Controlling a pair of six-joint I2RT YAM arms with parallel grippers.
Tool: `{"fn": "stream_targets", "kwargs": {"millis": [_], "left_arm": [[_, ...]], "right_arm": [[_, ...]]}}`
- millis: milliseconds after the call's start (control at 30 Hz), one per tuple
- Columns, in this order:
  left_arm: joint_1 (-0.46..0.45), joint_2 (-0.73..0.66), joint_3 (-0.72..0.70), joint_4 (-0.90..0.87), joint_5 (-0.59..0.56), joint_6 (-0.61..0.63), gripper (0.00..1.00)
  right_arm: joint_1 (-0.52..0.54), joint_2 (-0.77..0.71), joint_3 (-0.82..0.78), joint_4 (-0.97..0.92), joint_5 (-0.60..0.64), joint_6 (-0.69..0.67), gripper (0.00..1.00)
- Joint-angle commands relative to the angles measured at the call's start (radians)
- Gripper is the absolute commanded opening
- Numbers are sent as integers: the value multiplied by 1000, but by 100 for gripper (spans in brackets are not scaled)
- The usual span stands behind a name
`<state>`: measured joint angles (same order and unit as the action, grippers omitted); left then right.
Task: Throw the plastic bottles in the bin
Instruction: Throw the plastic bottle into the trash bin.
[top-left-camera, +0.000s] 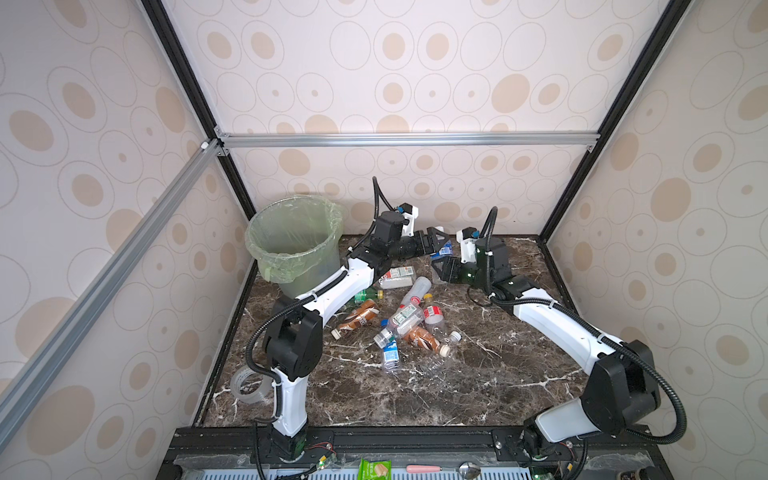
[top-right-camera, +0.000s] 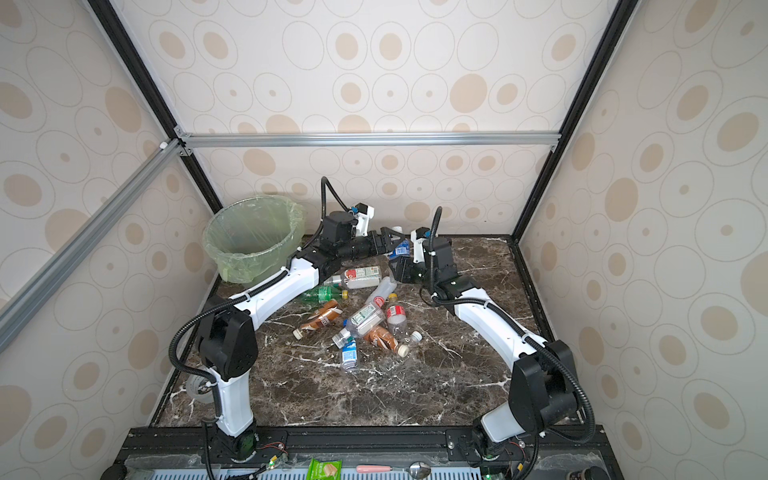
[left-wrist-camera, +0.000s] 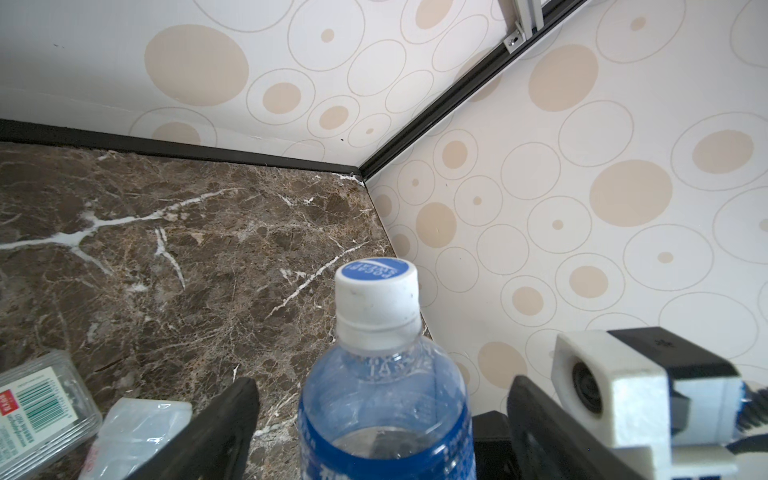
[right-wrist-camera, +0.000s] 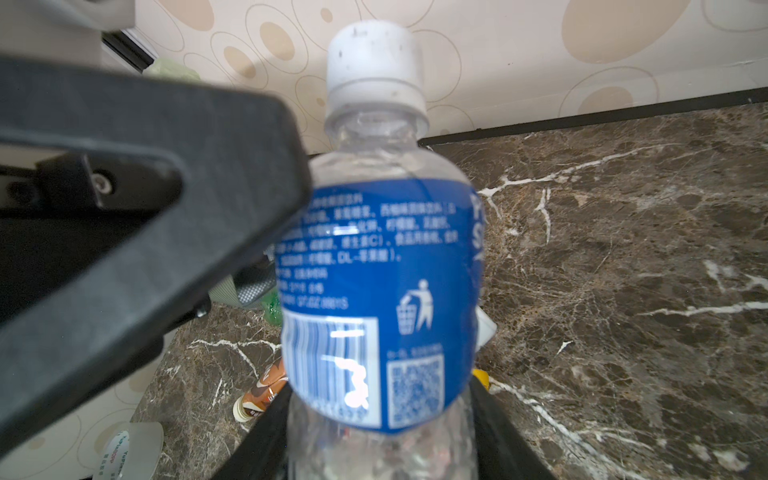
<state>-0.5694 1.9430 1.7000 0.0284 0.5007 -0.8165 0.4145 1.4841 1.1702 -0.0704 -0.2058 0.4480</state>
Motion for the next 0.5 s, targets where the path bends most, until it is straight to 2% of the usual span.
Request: {"fn": "stream_targets", "kwargs": {"millis": [0, 233, 300, 467], "left_arm": [[-10, 12, 0, 29, 19, -11, 86], [-11, 14, -9, 41, 28, -12, 77], [-10, 17, -10, 42, 28, -9, 68], [-10, 23, -12, 42, 36, -11, 66]], "right_arm": [[6, -30, -7, 38, 6, 9, 54], [6, -26, 1, 44, 7, 11, 54], [6, -23, 3, 44, 6, 12, 54], [6, -16, 6, 47, 5, 16, 53]]}}
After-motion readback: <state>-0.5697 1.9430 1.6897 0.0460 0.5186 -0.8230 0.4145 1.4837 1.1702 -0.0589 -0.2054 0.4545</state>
